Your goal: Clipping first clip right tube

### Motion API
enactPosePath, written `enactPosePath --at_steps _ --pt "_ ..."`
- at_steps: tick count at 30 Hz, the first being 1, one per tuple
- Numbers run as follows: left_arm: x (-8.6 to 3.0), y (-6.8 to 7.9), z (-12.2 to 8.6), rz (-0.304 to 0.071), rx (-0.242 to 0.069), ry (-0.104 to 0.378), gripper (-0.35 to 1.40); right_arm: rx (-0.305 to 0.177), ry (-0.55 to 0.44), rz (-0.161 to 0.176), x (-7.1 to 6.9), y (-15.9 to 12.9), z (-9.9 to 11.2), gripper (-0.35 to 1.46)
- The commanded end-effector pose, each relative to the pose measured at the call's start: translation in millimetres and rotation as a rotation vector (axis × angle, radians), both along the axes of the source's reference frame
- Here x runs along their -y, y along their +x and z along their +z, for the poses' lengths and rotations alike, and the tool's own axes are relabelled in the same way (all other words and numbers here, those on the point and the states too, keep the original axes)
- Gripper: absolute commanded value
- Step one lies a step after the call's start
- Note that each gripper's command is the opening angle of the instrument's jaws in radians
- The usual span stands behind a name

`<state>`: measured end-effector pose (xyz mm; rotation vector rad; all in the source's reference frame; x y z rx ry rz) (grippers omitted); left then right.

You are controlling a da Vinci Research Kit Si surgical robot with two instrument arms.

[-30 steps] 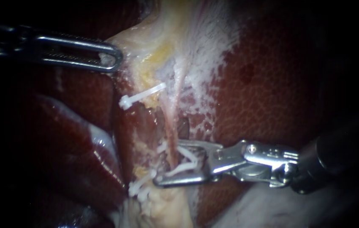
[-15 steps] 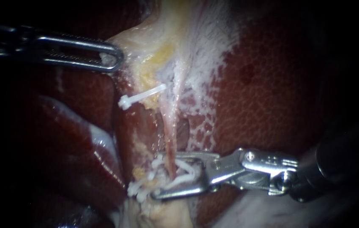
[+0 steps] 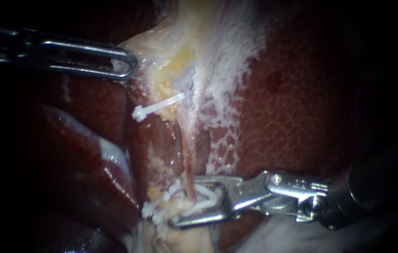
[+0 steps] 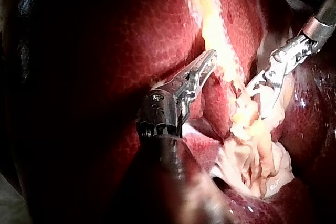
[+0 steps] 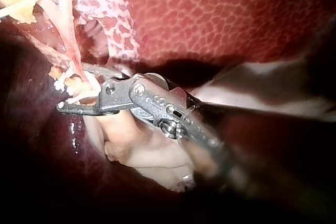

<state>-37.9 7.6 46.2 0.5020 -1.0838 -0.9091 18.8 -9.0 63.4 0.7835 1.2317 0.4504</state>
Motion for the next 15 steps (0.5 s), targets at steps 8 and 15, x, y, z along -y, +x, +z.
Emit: enactPosePath --at_steps 8,15 --pt "0.0 -0.1 0.0 0.000 0.000 0.000 -0.13 0.033 0.060 0.033 -1.1 -1.1 1.7 -0.10" --pt "0.0 -0.1 0.0 0.000 0.000 0.000 -0.13 0.039 0.049 0.024 -0.7 -2.1 3.5 -0.17"
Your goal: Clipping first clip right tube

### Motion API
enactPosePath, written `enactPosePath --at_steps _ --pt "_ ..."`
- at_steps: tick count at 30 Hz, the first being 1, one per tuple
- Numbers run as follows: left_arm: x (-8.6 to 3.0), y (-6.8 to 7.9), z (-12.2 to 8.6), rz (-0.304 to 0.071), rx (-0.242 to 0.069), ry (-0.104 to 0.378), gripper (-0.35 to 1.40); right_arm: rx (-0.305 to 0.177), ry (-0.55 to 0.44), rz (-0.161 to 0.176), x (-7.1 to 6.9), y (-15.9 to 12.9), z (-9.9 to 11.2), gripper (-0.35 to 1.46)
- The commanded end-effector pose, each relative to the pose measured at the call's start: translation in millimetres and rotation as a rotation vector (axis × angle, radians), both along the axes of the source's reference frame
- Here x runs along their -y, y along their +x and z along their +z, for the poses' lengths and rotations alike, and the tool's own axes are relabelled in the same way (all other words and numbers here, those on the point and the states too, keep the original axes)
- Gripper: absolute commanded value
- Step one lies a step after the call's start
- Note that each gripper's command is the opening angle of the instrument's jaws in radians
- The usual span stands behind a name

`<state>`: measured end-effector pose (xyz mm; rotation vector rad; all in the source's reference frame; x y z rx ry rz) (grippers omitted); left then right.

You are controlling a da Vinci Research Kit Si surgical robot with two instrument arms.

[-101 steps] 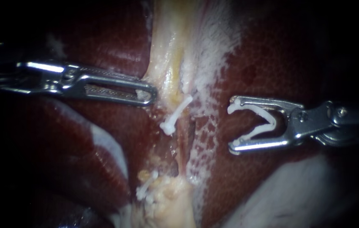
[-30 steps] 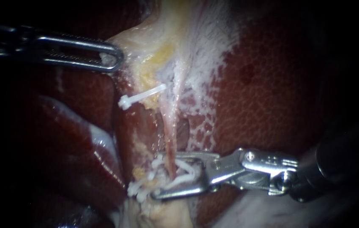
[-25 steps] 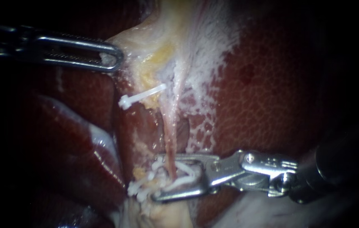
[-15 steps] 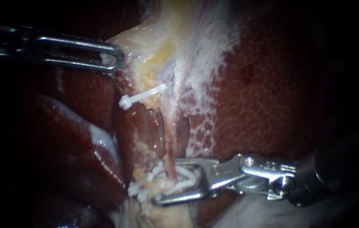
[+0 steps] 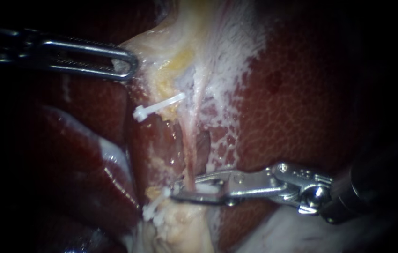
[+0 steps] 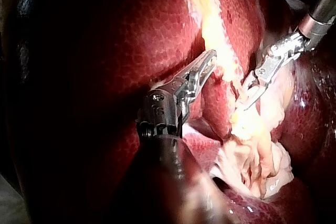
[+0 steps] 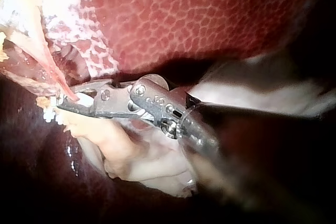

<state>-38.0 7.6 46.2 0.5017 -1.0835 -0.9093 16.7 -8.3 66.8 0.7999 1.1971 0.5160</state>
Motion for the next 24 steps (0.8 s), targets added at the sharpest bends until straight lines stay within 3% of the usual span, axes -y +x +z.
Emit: enactPosePath --at_steps 1,24 --pt "0.0 0.0 0.0 0.000 0.000 0.000 -0.13 -0.002 -0.002 -0.001 0.1 0.0 0.1 -0.17" --pt "0.0 0.0 0.0 -0.001 0.000 0.000 -0.15 -0.002 -0.003 -0.001 0.3 0.0 0.1 -0.22"
